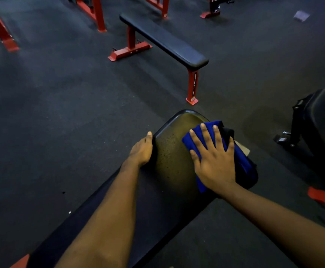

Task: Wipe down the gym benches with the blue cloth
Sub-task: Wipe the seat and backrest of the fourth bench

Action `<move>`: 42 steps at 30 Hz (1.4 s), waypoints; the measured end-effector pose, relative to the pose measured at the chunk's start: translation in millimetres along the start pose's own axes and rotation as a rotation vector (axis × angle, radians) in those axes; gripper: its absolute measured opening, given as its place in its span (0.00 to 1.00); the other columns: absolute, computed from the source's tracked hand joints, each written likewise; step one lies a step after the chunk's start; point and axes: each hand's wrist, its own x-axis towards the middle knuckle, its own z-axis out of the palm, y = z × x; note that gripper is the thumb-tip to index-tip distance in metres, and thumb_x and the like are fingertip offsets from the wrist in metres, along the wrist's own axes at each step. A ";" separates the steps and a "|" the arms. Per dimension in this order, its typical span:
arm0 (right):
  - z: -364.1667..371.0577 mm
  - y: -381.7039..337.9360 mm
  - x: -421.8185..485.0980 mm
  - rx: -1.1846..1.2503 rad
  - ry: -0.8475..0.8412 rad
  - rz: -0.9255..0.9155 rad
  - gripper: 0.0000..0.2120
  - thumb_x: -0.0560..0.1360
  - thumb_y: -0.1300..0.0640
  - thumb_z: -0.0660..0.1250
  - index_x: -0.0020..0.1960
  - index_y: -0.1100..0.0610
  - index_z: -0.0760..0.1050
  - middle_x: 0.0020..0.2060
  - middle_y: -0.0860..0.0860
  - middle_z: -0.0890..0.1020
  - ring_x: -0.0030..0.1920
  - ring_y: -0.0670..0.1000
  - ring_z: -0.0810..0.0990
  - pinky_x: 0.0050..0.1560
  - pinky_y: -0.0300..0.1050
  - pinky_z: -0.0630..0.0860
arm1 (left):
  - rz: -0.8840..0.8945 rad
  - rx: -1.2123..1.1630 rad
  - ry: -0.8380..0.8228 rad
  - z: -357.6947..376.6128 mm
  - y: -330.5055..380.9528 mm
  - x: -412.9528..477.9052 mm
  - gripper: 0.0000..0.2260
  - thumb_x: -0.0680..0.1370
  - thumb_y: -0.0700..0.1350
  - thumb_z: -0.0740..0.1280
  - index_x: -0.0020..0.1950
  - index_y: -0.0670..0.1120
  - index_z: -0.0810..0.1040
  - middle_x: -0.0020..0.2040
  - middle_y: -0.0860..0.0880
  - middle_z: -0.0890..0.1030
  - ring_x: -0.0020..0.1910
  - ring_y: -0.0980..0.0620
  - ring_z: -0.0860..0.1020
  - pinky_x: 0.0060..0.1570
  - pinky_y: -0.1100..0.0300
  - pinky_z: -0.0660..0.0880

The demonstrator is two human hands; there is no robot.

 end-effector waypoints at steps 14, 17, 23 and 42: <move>-7.2 -39.9 86.1 -0.017 -0.041 -0.276 0.26 0.82 0.38 0.43 0.79 0.41 0.54 0.81 0.47 0.51 0.80 0.56 0.47 0.75 0.69 0.45 | -0.105 -0.071 0.130 -9.2 -79.0 -15.7 0.32 0.81 0.65 0.43 0.77 0.47 0.65 0.75 0.40 0.66 0.74 0.41 0.64 0.73 0.44 0.59; -0.1 -27.9 38.4 -0.016 0.004 -0.268 0.26 0.83 0.40 0.46 0.80 0.41 0.49 0.81 0.46 0.48 0.80 0.55 0.43 0.76 0.67 0.45 | -0.089 -0.059 0.122 -8.4 -72.6 -20.4 0.31 0.83 0.63 0.43 0.78 0.45 0.62 0.77 0.40 0.63 0.76 0.41 0.61 0.74 0.45 0.57; 13.8 -14.1 -47.6 -0.060 -0.017 -0.201 0.28 0.83 0.40 0.47 0.81 0.42 0.46 0.81 0.46 0.45 0.80 0.53 0.41 0.76 0.65 0.45 | -0.037 -0.054 0.065 -14.7 -78.9 -30.9 0.28 0.83 0.63 0.44 0.79 0.50 0.58 0.78 0.44 0.60 0.77 0.43 0.58 0.74 0.45 0.54; 16.8 -69.6 6.0 -0.015 0.000 -0.272 0.26 0.83 0.42 0.49 0.80 0.42 0.50 0.81 0.46 0.49 0.80 0.54 0.45 0.75 0.67 0.47 | -0.030 -0.065 0.049 -14.0 -86.4 -22.1 0.27 0.83 0.62 0.44 0.79 0.52 0.58 0.79 0.45 0.59 0.78 0.44 0.56 0.76 0.46 0.53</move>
